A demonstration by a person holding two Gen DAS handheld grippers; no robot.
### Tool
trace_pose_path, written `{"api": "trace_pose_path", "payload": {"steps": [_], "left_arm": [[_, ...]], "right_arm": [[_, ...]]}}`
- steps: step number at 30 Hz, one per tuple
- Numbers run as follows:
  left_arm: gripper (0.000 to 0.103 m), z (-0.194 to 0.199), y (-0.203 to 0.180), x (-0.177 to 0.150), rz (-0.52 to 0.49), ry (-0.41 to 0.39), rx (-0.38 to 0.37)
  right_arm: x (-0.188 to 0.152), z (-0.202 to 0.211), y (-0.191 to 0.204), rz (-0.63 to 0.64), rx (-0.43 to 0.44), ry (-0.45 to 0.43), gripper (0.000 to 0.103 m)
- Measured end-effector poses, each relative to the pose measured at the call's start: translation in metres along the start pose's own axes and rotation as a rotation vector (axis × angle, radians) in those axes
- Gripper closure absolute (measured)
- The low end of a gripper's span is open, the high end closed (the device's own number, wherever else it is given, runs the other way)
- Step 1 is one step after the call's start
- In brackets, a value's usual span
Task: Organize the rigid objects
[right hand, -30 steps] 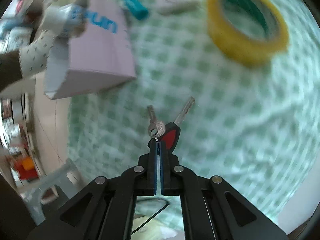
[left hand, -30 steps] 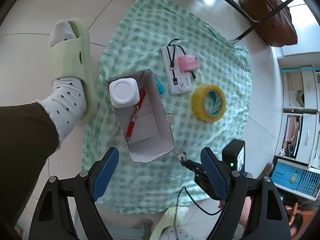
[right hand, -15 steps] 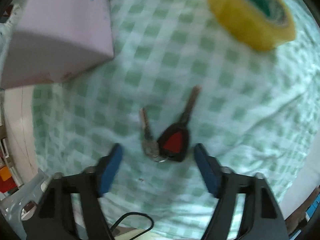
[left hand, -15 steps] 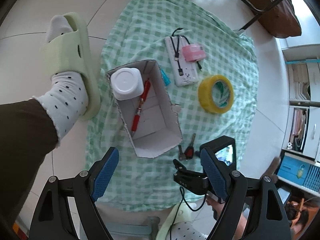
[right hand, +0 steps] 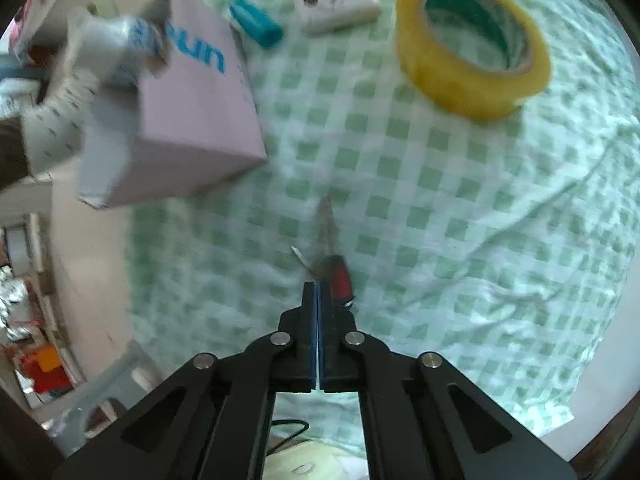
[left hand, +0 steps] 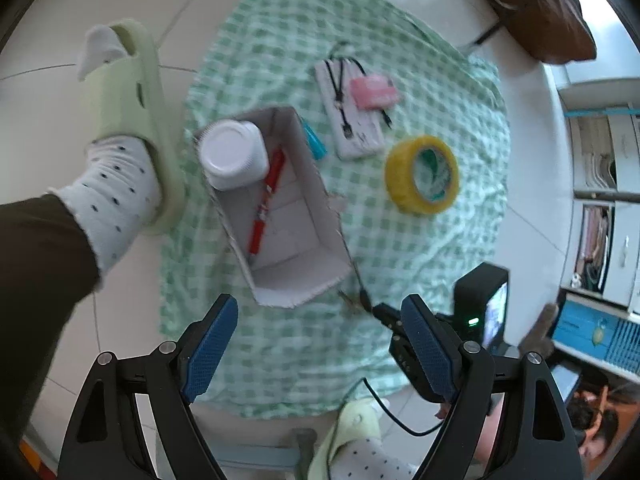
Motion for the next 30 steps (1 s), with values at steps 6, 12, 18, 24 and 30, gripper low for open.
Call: {"api": "trace_pose_path", "payload": {"steps": [6,12,18,24,30], "left_arm": [[0.02,-0.016,-0.006,-0.004,0.003,0.067,-0.046],[0.02,-0.02,-0.004,-0.005,0.021,0.08,-0.049],[0.02,-0.017,0.001,-0.014,0.022,0.091,-0.014],[0.02,-0.018,0.008,-0.016,0.032,0.102,0.006],[0.02,-0.019,0.012,-0.012,0.053,0.09,-0.008]], "right_arm": [[-0.004,0.038,0.002,-0.048,0.081,-0.072,0.101],[-0.006,0.039,-0.027,-0.13,-0.047,-0.018,0.032],[-0.003,-0.014,-0.04,-0.118,-0.194,0.047,0.024],[0.018,-0.039,-0.059,-0.174,-0.275,0.039,0.025],[0.033,-0.046,-0.062,-0.169,-0.192,0.065,0.057]]}}
Point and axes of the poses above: each gripper's, at about its wrist camera, not at the fingertips, and z roughly against the way its jaws point, y to its left, x to its top, the point moved 3 cm from there along -z, roughly the way its jaws point, and after that the axes turned 13 degrees about -z, right-handed, at the moved point
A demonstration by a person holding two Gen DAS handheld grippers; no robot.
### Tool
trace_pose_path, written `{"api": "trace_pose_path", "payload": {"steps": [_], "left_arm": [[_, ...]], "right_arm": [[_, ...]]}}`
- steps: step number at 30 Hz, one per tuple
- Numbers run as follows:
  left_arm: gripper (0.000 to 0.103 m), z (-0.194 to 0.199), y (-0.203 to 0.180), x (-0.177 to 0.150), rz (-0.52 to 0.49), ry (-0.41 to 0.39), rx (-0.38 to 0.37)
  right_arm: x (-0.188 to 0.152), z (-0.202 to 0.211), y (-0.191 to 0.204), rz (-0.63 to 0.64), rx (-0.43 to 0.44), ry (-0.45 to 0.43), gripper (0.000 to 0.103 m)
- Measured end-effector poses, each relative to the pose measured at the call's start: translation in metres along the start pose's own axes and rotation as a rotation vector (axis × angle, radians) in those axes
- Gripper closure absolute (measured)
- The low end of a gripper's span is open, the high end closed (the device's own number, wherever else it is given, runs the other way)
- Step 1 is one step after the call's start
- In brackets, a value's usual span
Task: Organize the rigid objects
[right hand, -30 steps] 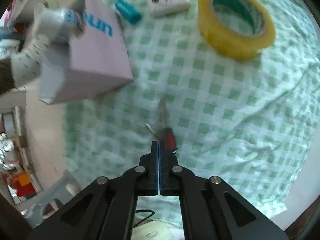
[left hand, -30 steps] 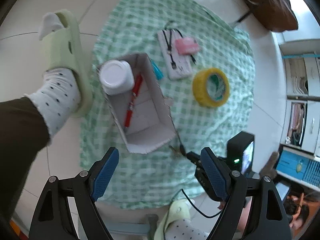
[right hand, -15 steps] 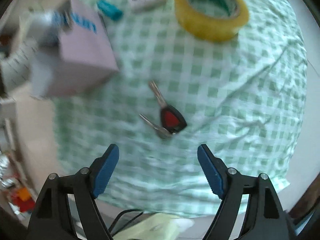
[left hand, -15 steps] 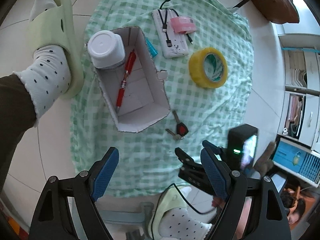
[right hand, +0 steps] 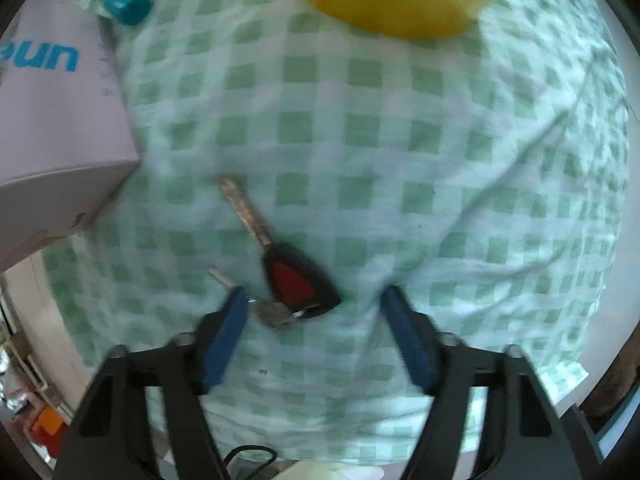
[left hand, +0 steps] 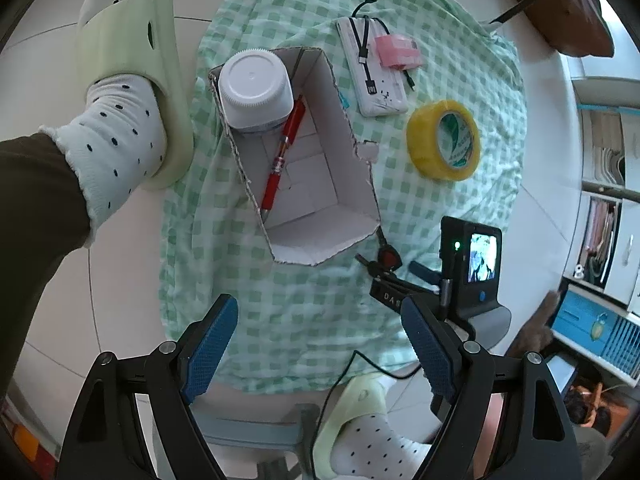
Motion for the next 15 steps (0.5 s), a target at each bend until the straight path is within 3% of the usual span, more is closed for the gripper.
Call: {"api": "trace_pose_path", "payload": {"steps": [1,4,7,15], "left_arm": [[0.02,0.0,0.0,0.001,0.001,0.0,0.001],[0.02,-0.003,-0.002,0.004,0.017,0.001,-0.002],[0.02,-0.004,-0.005,0.003,0.015,0.003,-0.02],[0.02,-0.006,-0.018,0.004,-0.011,0.006,-0.029]], "right_arm": [[0.001,0.004,0.001,0.013,0.003,0.001,0.069],[0.001,0.01,0.004,0.007,0.071,0.004,0.092],[-0.004,0.018,-0.005,-0.042,0.184,0.01,0.096],[-0.018,0.049,-0.027,-0.042,0.318,-0.009,0.101]]}}
Point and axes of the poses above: each gripper's, at about its wrist camera, not at the fingertips, and z roughly against the way its jaws point, y to its left, x to its top, the point moved 3 cm from there along -z, roughly the way its jaws point, and after that the axes turned 13 degrees about -z, right-handed, at the moved point
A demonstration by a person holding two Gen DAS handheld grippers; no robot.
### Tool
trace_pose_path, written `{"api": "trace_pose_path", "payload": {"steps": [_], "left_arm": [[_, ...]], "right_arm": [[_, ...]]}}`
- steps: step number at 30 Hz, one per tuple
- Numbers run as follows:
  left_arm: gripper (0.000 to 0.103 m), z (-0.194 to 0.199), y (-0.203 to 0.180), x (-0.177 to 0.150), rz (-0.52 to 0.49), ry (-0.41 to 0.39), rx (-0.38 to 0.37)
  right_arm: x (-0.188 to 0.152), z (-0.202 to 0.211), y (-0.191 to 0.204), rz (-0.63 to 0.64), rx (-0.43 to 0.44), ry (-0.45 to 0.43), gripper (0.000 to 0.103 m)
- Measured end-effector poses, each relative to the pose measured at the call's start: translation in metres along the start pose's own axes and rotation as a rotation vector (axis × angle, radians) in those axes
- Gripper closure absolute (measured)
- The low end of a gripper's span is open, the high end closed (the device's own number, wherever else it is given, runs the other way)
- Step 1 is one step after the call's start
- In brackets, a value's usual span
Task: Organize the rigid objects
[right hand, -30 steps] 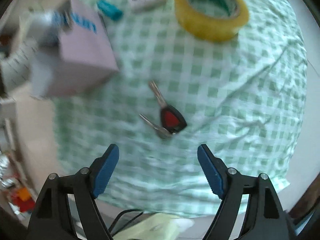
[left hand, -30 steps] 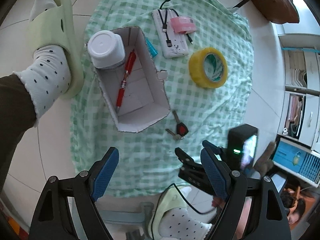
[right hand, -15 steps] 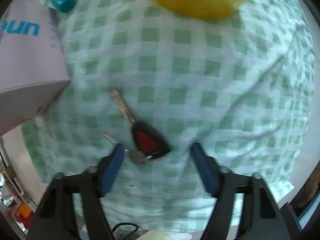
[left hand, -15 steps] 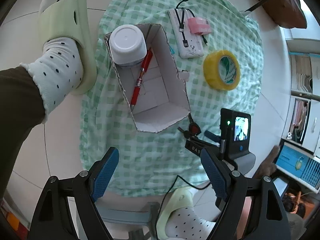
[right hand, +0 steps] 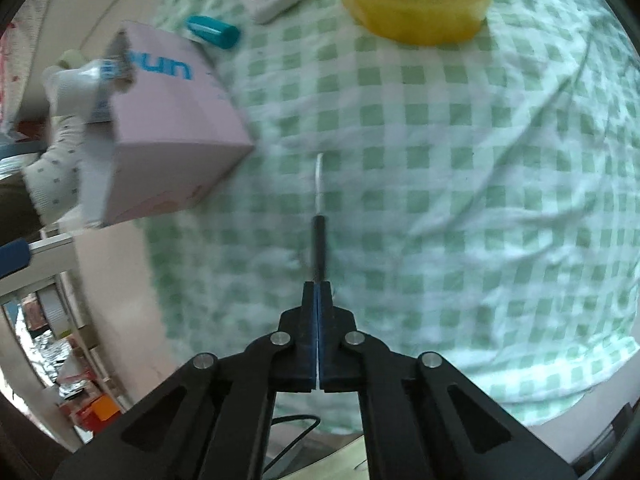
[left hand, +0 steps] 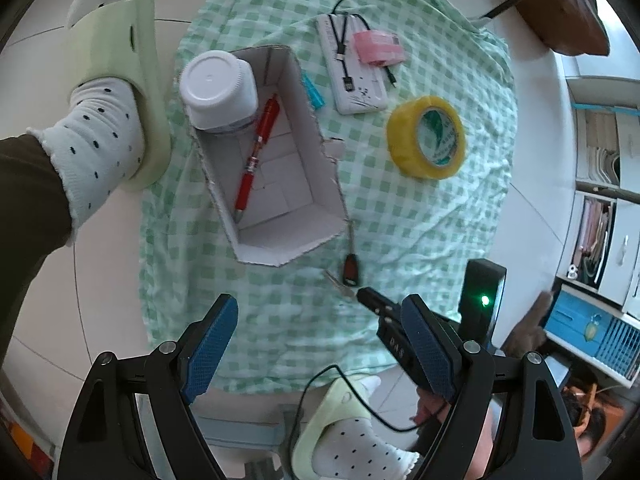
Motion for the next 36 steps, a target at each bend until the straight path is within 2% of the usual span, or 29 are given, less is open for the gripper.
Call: {"api": "trace_pose_path", "payload": {"steps": [4,6,8,10,11,13,14,17,21,24,27,28,30,33,35,36], "left_arm": [[0.02,-0.006,-0.005,0.003,0.011,0.02,-0.036],[0.02,-0.009,-0.005,0.006,0.019,0.023,-0.037],[0.02,-0.011,-0.006,0.007,0.021,0.027,-0.027],[0.02,-0.011,-0.007,0.004,0.02,0.029,-0.027],[0.02,-0.011,-0.007,0.003,0.017,0.03,-0.025],[0.02,-0.011,-0.006,0.001,0.017,0.036,-0.007],[0.02,-0.011,-0.005,-0.001,0.017,0.04,0.0],[0.02,-0.009,0.001,-0.003,0.012,0.048,0.02],[0.02,-0.004,0.004,-0.003,0.008,0.036,0.037],[0.02,-0.001,0.004,-0.003,-0.015,0.026,0.045],[0.02,0.003,0.005,-0.003,-0.027,0.021,0.074],[0.02,0.003,0.007,-0.004,-0.027,0.022,0.077],[0.02,0.003,0.005,-0.003,-0.015,0.026,0.069],[0.02,0.001,0.002,-0.001,-0.024,0.028,0.064],[0.02,0.0,-0.002,0.001,-0.035,0.025,0.071],[0.02,-0.001,-0.003,0.001,-0.039,0.025,0.069]], "right_arm": [[-0.02,0.042,0.007,0.017,0.076,-0.036,0.101],[-0.018,0.064,0.017,0.037,0.075,-0.069,0.101],[-0.017,0.068,0.018,0.013,0.099,-0.061,0.101],[-0.02,0.061,0.022,-0.014,0.073,-0.064,0.094],[-0.019,0.05,0.017,-0.025,0.024,-0.064,0.083],[-0.019,0.023,0.018,-0.056,-0.045,-0.029,0.05],[-0.018,0.012,0.016,-0.068,-0.066,-0.014,0.046],[-0.009,-0.015,0.01,-0.074,-0.127,-0.005,0.046],[0.008,-0.032,0.017,0.002,-0.236,-0.029,0.046],[0.023,-0.041,0.026,0.038,-0.238,-0.025,0.046],[0.03,-0.051,0.027,0.068,-0.303,-0.014,0.048],[0.03,-0.051,0.027,0.073,-0.307,-0.027,0.053],[0.029,-0.051,0.026,0.099,-0.343,-0.039,0.071],[0.023,-0.047,0.02,0.077,-0.219,0.01,0.071],[0.013,-0.035,0.009,0.061,-0.19,-0.008,0.071],[0.01,-0.028,0.006,0.048,-0.149,-0.016,0.071]]}}
Point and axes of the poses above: each gripper's, at about its wrist camera, not at the fingertips, and z roughly against the way its jaws point, y to its left, x to its top, the point moved 3 cm from there along -z, roughly the way its jaws point, and after that the axes turned 13 degrees about -z, right-handed, at the moved point
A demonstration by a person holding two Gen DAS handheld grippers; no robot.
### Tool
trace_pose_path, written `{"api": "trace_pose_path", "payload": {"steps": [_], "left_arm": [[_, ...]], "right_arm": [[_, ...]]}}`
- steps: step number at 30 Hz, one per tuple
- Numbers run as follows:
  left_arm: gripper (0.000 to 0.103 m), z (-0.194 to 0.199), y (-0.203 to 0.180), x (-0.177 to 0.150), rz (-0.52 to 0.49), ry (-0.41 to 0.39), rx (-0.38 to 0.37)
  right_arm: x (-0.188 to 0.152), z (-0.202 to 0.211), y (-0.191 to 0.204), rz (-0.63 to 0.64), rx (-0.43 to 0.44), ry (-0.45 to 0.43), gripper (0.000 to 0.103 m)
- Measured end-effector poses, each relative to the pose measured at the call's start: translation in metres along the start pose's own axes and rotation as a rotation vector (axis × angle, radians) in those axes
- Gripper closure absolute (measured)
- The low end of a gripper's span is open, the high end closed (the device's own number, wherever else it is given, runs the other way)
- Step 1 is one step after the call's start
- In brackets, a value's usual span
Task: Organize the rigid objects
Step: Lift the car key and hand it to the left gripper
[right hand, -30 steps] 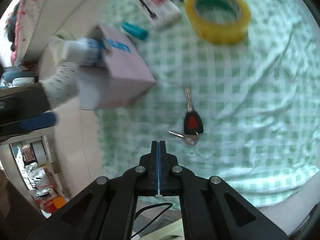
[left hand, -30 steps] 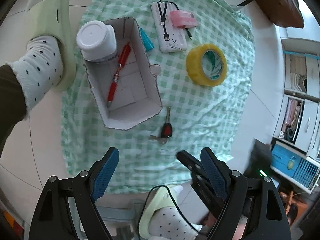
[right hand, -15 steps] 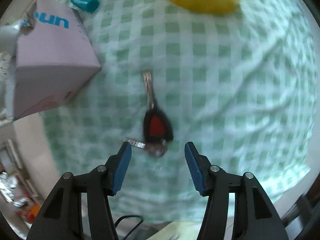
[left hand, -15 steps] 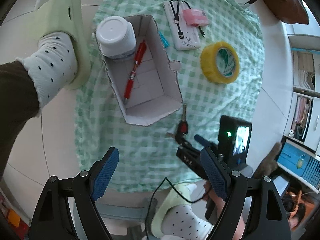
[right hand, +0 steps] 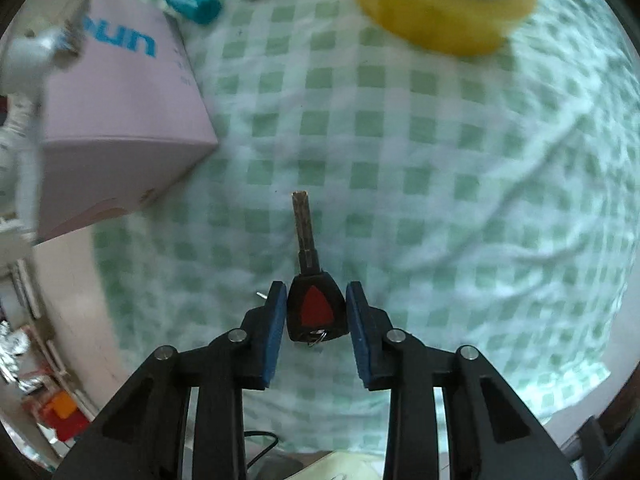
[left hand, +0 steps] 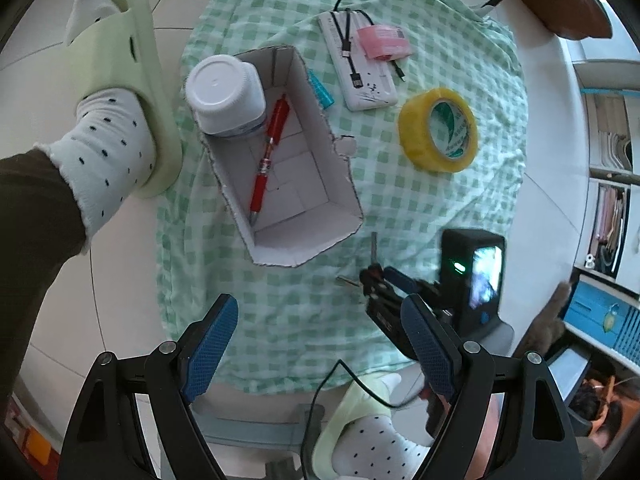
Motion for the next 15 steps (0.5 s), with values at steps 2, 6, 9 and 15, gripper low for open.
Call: {"api": "trace_pose_path", "payload": {"steps": [2,6,9,15], "left_arm": [[0.02,-0.002,-0.002,0.001,-0.002,0.003,-0.01],[0.02,-0.008,-0.011,0.002,-0.003,0.011,-0.028],[0.02,-0.008,-0.02,0.005,0.0,0.005,-0.079],[0.02,-0.004,-0.027,0.009,-0.034,-0.032,-0.116]], "right_arm": [[-0.007,0.013,-0.006,-0.01,0.066,-0.02,0.071],[-0.025,0.047,-0.012,-0.004,0.223,-0.073,0.071],[-0.039,0.076,-0.012,-0.003,0.295,-0.123,0.071],[-0.053,0.136,0.0,-0.002,0.439,-0.216,0.071]]}}
Point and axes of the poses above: each gripper's, at about its wrist camera, not at the fingertips, and z roughly against the way its jaws point, y to its left, x to its top, the point moved 3 cm from there along -z, roughly the way its jaws point, and after that the axes turned 13 degrees about -z, right-handed, at the moved point
